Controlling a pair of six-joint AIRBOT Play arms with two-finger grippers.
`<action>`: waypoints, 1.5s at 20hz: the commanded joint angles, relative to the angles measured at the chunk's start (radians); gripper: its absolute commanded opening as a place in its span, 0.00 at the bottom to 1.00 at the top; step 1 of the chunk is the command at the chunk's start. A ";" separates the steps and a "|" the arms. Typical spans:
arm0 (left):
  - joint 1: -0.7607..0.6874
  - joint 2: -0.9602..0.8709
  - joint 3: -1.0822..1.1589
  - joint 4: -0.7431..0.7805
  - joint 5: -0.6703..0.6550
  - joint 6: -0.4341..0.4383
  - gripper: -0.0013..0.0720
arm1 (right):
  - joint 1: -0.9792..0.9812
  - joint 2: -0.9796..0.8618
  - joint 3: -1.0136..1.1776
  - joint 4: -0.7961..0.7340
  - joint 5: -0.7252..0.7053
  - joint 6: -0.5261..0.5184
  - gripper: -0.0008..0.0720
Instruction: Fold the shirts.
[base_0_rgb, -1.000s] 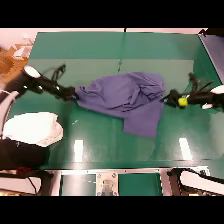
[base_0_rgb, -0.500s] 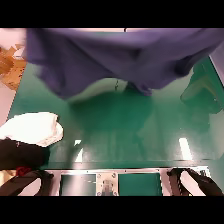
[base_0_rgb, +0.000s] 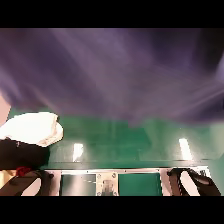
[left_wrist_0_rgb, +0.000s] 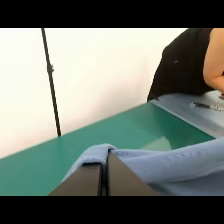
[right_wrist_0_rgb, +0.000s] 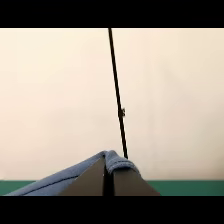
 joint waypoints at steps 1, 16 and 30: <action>0.001 -0.050 -0.153 -0.006 0.005 0.029 0.06 | 0.002 -0.059 -0.134 -0.040 -0.014 -0.005 0.04; -0.120 -0.994 -0.292 -0.161 0.425 0.140 0.06 | 0.001 -1.026 -0.275 0.107 -0.299 -0.123 0.04; -0.120 -1.016 -0.290 0.048 0.068 0.199 0.06 | 0.001 -1.124 -0.155 -0.170 0.238 -0.117 0.03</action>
